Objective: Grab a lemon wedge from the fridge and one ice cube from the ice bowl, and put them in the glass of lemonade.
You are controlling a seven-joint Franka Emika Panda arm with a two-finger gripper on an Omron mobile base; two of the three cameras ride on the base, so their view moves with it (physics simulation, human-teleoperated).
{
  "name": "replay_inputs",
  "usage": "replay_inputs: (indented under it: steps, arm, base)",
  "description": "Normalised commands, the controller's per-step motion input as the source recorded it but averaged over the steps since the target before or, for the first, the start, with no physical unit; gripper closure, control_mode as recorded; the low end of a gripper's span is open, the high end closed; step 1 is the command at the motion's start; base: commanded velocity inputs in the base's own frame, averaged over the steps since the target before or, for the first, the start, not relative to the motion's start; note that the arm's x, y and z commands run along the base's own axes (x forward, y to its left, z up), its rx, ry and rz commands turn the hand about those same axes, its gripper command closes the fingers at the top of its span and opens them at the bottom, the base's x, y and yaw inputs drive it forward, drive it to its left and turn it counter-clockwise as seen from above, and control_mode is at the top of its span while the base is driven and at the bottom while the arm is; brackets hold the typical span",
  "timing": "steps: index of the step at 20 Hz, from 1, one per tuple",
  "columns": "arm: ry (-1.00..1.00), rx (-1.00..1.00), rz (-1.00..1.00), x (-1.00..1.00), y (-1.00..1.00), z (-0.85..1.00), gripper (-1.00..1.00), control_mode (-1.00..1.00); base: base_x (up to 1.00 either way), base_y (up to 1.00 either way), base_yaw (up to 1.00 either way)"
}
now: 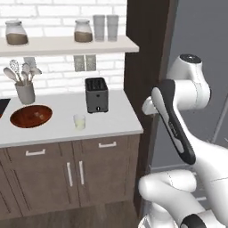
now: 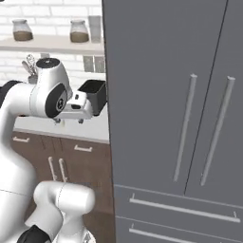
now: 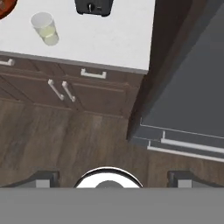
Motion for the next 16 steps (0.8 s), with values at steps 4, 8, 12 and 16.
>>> replay_inputs:
  steps: [4, 8, 12, 16]
  arm:
    - [0.0, 0.0, 0.0, 0.0, 0.0, 0.0, -1.0, 1.0]
    - [0.0, 0.0, 0.0, 0.0, 0.0, 0.0, -1.0, 1.0]
    - [0.0, 0.0, 0.0, 0.0, 0.0, 0.0, -1.0, 1.0]
    - [0.0, 0.0, 0.0, 0.0, 0.0, 0.0, -1.0, 1.0]
  base:
    - [0.64, 1.0, 0.0]
    - [0.8, 1.0, -0.02]
    - [0.66, 1.0, -0.03]
    - [0.29, 0.68, -0.01]
